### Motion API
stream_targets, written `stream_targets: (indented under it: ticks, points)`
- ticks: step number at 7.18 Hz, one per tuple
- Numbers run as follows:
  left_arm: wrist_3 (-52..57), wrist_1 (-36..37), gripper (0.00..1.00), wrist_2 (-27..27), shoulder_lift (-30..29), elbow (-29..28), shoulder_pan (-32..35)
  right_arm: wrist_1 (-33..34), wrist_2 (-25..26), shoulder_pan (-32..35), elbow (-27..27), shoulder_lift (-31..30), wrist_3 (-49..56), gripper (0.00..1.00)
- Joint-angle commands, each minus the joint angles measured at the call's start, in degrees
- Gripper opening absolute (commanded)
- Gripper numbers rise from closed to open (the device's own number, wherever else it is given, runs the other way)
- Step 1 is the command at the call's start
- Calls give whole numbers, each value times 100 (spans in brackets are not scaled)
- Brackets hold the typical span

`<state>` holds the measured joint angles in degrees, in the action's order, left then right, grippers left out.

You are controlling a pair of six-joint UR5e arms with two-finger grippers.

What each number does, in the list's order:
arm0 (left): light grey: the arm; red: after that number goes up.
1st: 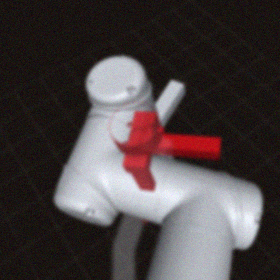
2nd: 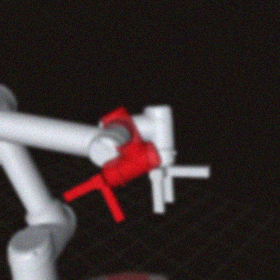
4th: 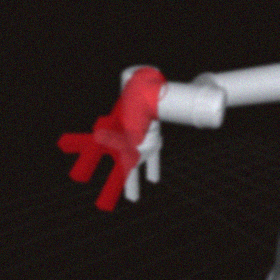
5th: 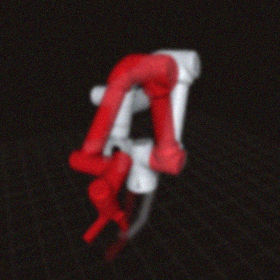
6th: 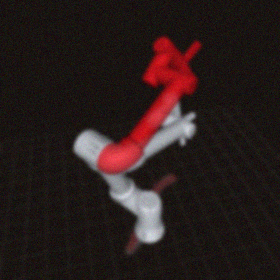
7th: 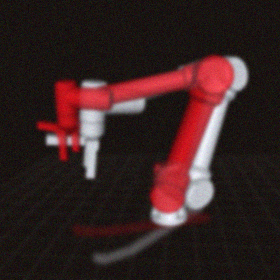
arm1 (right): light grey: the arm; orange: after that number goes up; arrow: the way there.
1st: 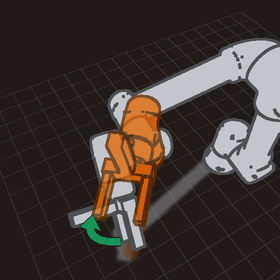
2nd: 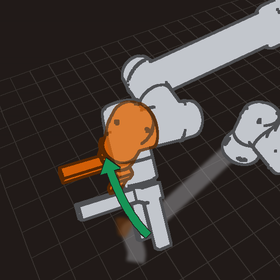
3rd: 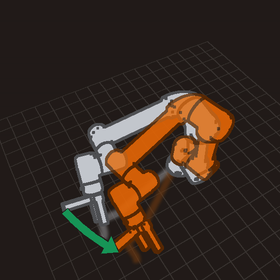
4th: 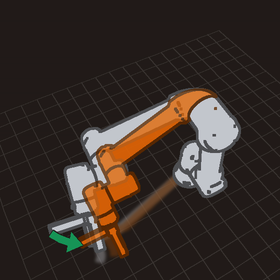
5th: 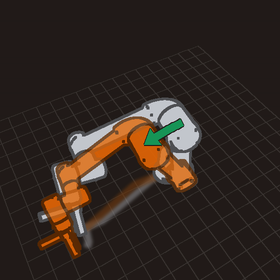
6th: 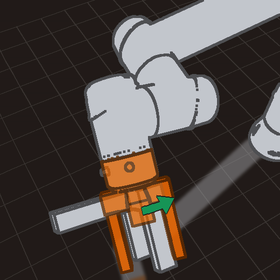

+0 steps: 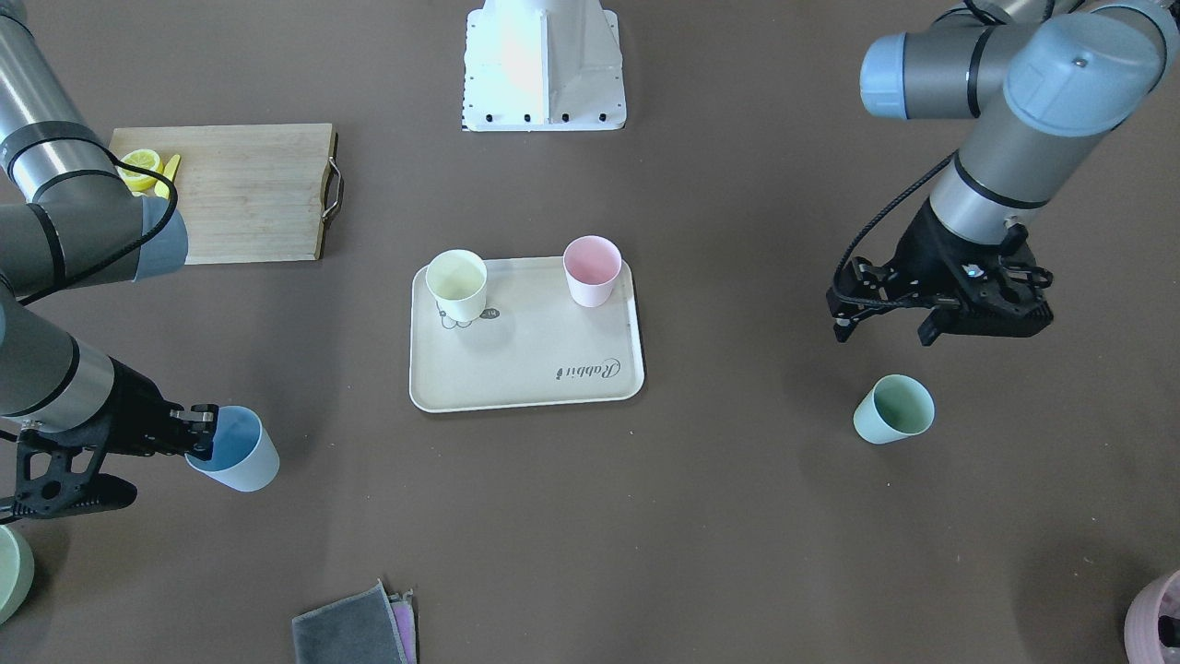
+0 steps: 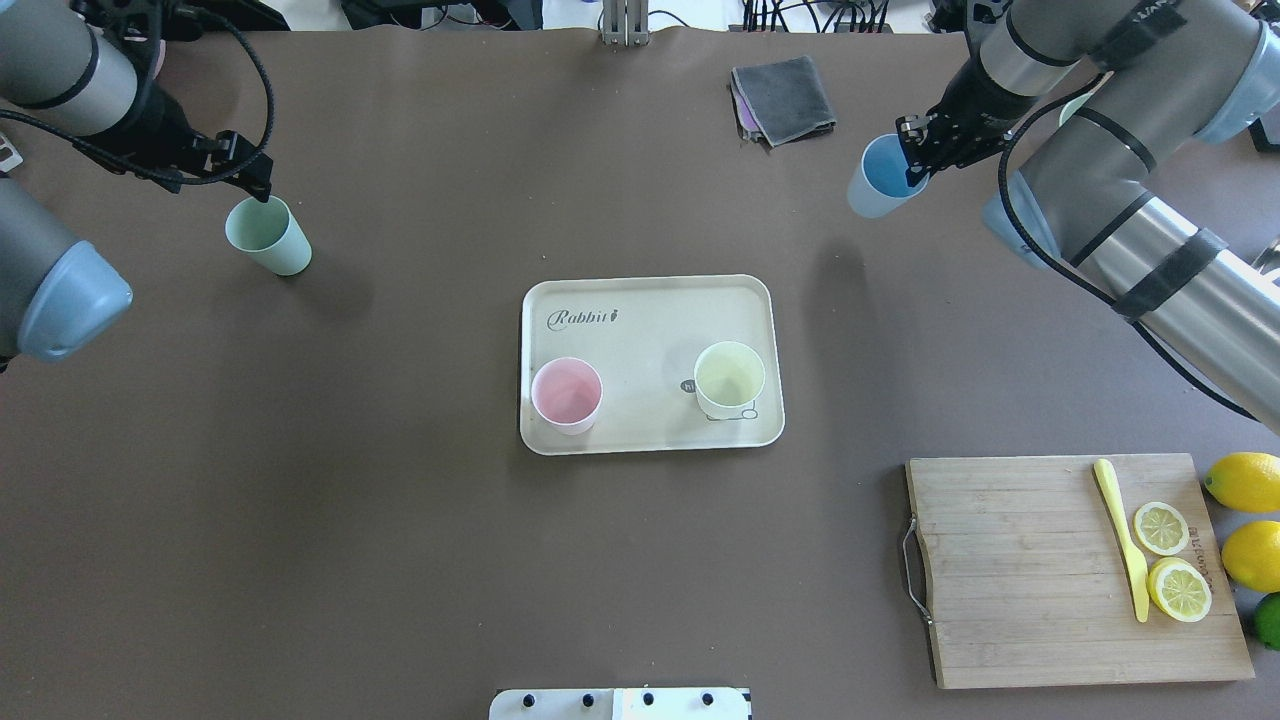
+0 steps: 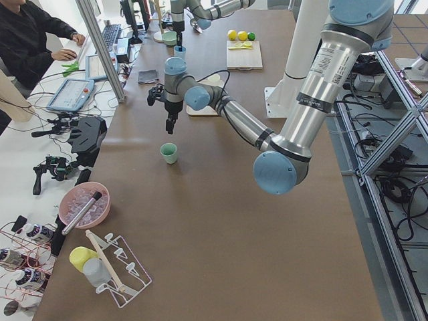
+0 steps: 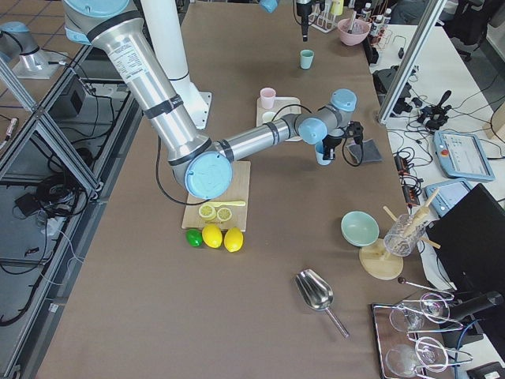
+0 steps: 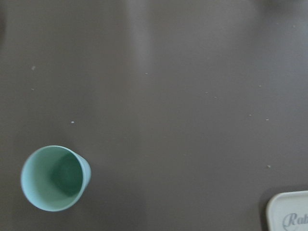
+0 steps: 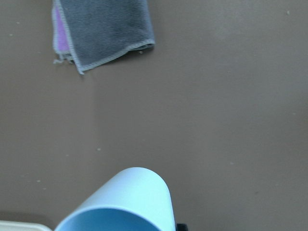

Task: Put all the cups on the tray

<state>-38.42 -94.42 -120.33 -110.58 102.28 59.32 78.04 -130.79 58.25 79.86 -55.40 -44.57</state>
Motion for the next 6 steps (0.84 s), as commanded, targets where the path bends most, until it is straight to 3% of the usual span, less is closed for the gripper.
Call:
stream_targets:
  ticks: [1,3,5,6]
  points:
    - [239,-731,97,10,588,-128,80,80,106,-453,179,387,-866,0]
    - [-102,-1086,97,18,181,-820,36,80,325,-700,267,468,-1193,0]
    - [-183,-1988,97,19,-42,-1769,36,80,562,-990,320,547,-1492,0]
    - [-218,-2045,97,19,-51,-1799,36,80,737,-1200,329,539,-1676,0]
